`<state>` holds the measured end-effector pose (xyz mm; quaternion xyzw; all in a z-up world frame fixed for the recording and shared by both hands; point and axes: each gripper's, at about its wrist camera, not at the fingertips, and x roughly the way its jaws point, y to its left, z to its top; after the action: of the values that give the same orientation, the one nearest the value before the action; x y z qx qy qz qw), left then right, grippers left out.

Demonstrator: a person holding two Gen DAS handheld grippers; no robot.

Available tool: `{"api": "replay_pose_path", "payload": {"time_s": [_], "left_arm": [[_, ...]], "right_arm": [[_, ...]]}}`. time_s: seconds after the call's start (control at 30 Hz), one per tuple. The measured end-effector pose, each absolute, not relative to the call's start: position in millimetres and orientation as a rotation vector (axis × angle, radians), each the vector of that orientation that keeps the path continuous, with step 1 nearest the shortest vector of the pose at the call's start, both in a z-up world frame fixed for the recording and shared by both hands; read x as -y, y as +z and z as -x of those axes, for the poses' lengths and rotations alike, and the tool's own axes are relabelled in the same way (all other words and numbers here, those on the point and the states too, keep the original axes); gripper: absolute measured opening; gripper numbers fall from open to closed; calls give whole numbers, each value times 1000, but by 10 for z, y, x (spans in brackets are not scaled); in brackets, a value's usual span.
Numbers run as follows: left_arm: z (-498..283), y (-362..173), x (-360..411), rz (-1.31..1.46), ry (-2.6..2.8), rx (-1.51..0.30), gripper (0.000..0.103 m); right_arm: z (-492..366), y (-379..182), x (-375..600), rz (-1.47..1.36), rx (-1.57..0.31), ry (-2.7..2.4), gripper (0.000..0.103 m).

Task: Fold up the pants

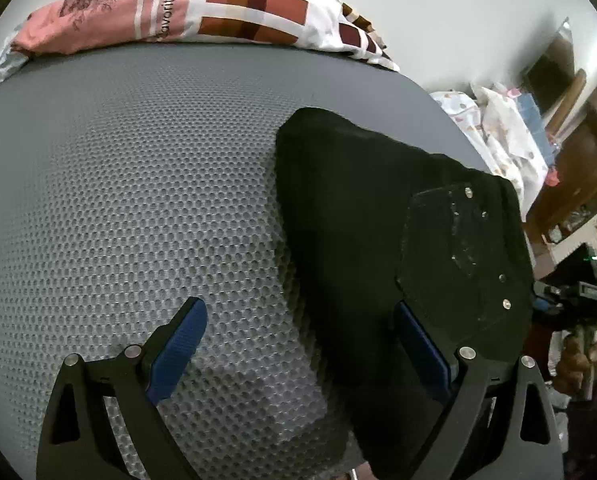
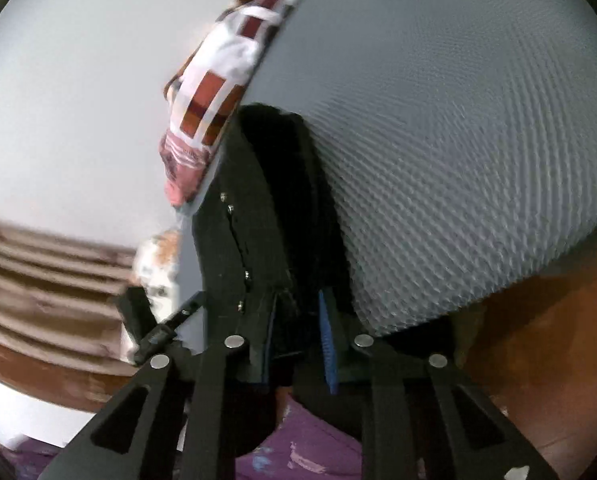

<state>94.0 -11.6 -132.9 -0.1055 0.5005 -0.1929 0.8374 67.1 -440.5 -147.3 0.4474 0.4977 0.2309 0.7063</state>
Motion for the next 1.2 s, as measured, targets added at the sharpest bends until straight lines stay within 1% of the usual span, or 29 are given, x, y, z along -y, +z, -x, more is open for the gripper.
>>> {"api": "replay_pose_path", "payload": {"time_s": [0.03,0.07,0.17,0.2,0.27,0.3,0.43,0.53,0.57,0.6,0.63,0.67,0.7,0.73,0.77,0.87,1.0,1.13,1.2], "left_arm": [[-946,-1330,138,214,-417,-1062,94],[-956,-1330,168,194,-419,-1064,94],[-995,-1326,264,132,-429,-1063,94],[-1013,-1328,301,121,-440,-1063,94],[-1033,-1328,356,122,-472,-1063,94],[-1041,-1328,387,116,-476,-1063,94],[-1089,-1333,518,88,-518,-1066,94],[-1104,-1340,605,60,-523,-1053,94],[-1113,-1340,642,46,-522,-1050,92],[-1115,-1336,675,35,-529,-1044,86],[-1118,-1332,699,24,-522,-1033,77],[-1119,-1335,708,17,-506,-1027,72],[-1115,-1336,709,13,-492,-1016,69],[-1113,-1338,710,8,-485,-1011,66],[-1101,-1338,705,2,-476,-1003,61],[-1066,-1298,726,-30,-460,-981,51],[-1024,-1264,810,-96,-438,-962,48],[-1018,-1255,816,-96,-431,-965,48],[-1018,-1254,826,-102,-425,-963,48]], "right_arm": [[-676,-1533,4439,-1038,-1119,531,22],[-688,-1522,4450,-1032,-1124,525,33],[-757,-1340,4415,-933,-1110,529,37],[-782,-1279,4401,-894,-1105,523,40],[-875,-1161,4352,-798,-1092,516,53],[-918,-1134,4343,-768,-1089,511,54],[-1176,-1163,4246,-648,-1135,515,54],[-1256,-1285,4214,-635,-1171,547,54],[-1287,-1331,4170,-624,-1186,555,54],[-1299,-1352,4125,-614,-1192,567,55],[-1306,-1350,4077,-599,-1183,583,56],[-1315,-1338,4036,-586,-1181,585,56],[-1313,-1335,4009,-578,-1182,583,56],[-1310,-1338,4001,-579,-1181,581,53],[-1308,-1343,4005,-575,-1184,577,45],[-1292,-1350,3968,-540,-1182,564,31],[-1274,-1310,3892,-504,-1172,550,27],[-1277,-1332,3903,-533,-1166,533,28],[-1256,-1321,3902,-508,-1165,520,30]]}}
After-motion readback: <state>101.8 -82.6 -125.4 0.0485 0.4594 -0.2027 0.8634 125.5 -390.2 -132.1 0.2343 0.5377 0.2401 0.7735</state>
